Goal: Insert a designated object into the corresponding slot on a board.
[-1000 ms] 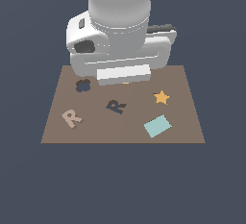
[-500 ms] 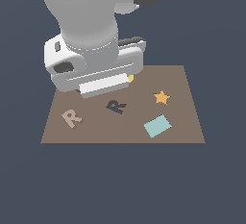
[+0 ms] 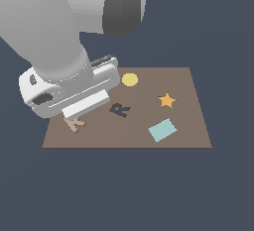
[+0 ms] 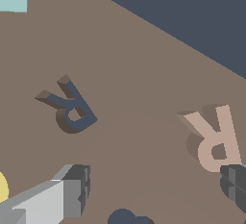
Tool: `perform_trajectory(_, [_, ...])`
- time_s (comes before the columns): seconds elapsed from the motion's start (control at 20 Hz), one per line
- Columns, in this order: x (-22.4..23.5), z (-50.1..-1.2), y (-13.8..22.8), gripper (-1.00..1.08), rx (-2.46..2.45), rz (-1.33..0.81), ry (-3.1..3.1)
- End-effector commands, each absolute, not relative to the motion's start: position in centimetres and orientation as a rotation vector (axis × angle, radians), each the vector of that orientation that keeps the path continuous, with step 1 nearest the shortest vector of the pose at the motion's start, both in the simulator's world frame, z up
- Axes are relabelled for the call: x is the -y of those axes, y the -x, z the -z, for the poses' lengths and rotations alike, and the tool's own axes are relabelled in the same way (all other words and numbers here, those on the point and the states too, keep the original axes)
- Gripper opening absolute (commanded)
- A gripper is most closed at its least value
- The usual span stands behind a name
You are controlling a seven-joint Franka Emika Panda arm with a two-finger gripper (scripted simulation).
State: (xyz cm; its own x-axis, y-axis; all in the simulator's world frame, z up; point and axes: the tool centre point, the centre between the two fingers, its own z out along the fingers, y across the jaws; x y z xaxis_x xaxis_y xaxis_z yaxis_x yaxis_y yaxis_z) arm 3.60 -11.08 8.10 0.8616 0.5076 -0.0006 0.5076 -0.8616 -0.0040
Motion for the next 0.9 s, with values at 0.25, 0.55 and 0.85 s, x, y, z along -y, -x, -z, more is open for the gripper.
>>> perform_trajectory(0.25, [14.0,-6.2,-5.8,1.0,1.028,-0.001,2.967])
perform_trajectory(0.55, [15.3,-5.3,-7.0,1.0,1.123,0.0,2.934])
perform_trajectory(0.85, [15.7,-4.9,-7.6,1.0,1.163,0.0,2.919])
